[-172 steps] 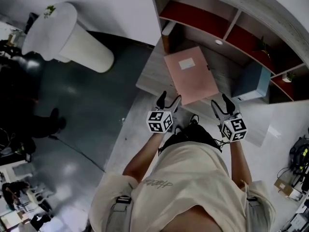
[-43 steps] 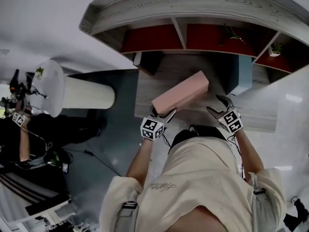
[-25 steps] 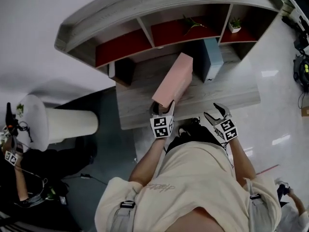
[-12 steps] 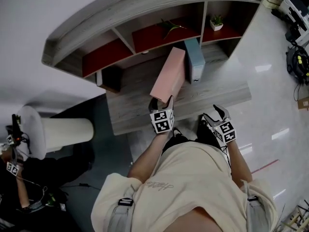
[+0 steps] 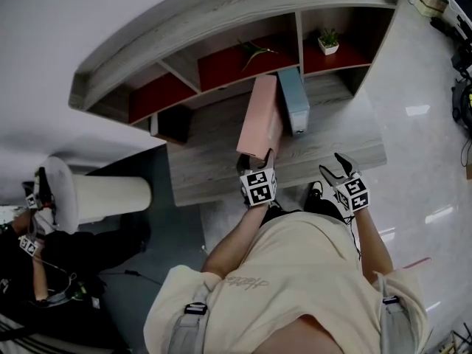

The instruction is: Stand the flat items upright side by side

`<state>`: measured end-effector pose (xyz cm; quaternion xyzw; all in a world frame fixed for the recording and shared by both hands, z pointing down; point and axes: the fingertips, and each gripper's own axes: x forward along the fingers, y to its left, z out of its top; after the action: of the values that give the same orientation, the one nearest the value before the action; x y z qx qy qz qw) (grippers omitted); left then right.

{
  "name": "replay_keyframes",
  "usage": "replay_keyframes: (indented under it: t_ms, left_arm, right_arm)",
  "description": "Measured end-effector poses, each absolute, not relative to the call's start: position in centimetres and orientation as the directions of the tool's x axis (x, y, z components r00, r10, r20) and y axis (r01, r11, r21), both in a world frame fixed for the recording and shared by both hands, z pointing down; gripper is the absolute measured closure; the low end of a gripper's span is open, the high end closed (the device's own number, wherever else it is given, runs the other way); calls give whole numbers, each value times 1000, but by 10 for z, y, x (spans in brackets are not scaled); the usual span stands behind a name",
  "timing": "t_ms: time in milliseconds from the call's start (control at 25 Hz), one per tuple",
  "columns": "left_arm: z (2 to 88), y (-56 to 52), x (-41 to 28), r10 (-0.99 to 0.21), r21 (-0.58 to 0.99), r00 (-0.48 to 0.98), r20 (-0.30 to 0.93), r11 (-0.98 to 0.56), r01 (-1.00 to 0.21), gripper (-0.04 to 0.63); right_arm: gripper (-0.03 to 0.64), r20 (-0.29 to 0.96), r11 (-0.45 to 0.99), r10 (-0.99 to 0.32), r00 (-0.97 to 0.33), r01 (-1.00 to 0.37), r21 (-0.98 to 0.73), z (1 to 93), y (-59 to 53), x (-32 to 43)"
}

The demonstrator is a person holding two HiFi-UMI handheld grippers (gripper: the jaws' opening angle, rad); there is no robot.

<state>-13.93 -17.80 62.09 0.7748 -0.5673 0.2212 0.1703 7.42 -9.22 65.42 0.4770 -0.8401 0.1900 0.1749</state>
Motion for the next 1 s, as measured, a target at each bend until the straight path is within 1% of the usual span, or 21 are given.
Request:
replay_keyframes:
  t_ms: [280, 560, 680, 880, 1000]
  left_arm:
    - [616, -192, -105, -809, -16, 255, 530, -310, -951, 268]
    - [613, -207, -87, -802, 18, 299, 517, -339, -941, 275]
    - [613, -216, -79, -784, 39, 340, 520, -375, -926, 263]
    - [611, -227, -64, -726, 101, 455, 516, -476, -873, 235]
    - [611, -234, -60, -706, 113, 492, 510, -512, -852, 229]
  right_arm:
    - [344, 470, 520, -704, -532, -837, -169, 662, -107, 93]
    - [344, 474, 547, -682, -557, -819, -174, 675, -122, 117]
    - [345, 472, 540, -681, -559, -819, -191, 680, -128, 125]
    - [345, 471, 546, -666, -578, -809, -219, 685, -131, 127]
    - [345, 472, 546, -664, -580, -807, -224, 688, -136, 132]
